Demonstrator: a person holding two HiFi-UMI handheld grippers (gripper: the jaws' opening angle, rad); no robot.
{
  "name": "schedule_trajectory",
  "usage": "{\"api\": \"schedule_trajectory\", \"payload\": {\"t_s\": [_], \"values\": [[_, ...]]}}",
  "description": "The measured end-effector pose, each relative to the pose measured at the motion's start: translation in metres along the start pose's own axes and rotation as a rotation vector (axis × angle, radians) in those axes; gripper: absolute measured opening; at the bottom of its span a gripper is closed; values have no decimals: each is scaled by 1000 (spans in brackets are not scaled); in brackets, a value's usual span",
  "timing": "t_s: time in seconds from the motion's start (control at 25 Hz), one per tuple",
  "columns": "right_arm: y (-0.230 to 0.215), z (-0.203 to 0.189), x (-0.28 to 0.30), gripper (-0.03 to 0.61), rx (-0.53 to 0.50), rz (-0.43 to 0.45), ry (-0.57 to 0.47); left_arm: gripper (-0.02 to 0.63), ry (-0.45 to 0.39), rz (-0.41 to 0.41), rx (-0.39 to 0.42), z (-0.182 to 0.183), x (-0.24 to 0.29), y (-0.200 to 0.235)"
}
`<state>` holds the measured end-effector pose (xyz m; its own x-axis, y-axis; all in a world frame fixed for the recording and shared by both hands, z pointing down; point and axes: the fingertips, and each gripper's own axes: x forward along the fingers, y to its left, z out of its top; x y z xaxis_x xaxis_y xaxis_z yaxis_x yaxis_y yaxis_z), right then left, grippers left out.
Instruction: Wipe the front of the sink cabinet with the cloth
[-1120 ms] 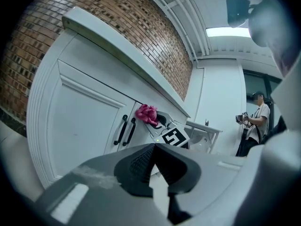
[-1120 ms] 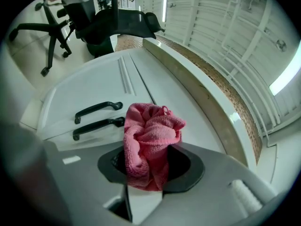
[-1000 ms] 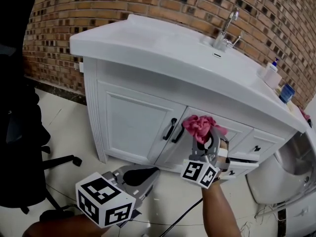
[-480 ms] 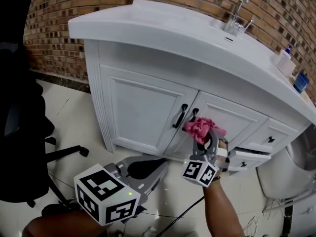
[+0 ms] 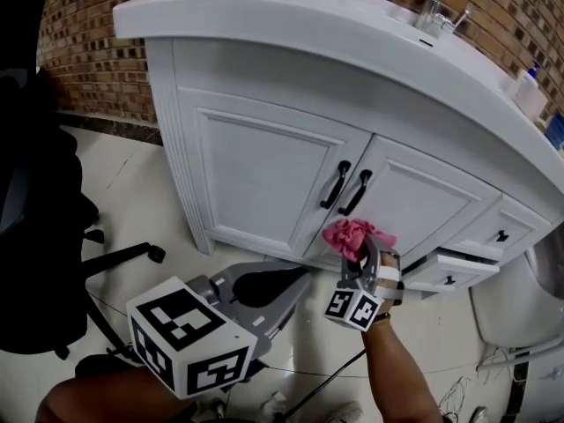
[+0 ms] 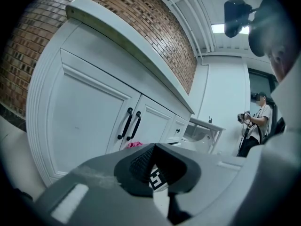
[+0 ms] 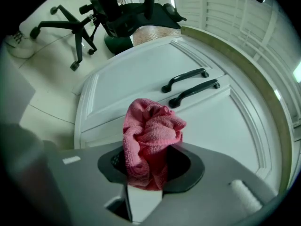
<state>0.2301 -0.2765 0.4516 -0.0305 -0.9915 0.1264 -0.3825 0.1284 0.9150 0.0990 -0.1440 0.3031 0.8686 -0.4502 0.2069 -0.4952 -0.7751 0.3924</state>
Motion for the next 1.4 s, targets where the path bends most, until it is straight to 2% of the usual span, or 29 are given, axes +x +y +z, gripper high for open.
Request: {"api": "schedule_trajectory", "payload": {"t_s": [0.28,1.04,1.28,1.4], "values": [[52,-25,6,152,-35,87,36,3,3,6,-9,0,0,6],[114,-47,12,152,-55,209,74,3,18,35,-28,-5,-4,19],[145,-60,13,152,-65,303,125,3,19,35,-34,-5,-5,20],[151,-64,14,152,-61,309,138,3,18,36,-38,-5,-6,22]]}}
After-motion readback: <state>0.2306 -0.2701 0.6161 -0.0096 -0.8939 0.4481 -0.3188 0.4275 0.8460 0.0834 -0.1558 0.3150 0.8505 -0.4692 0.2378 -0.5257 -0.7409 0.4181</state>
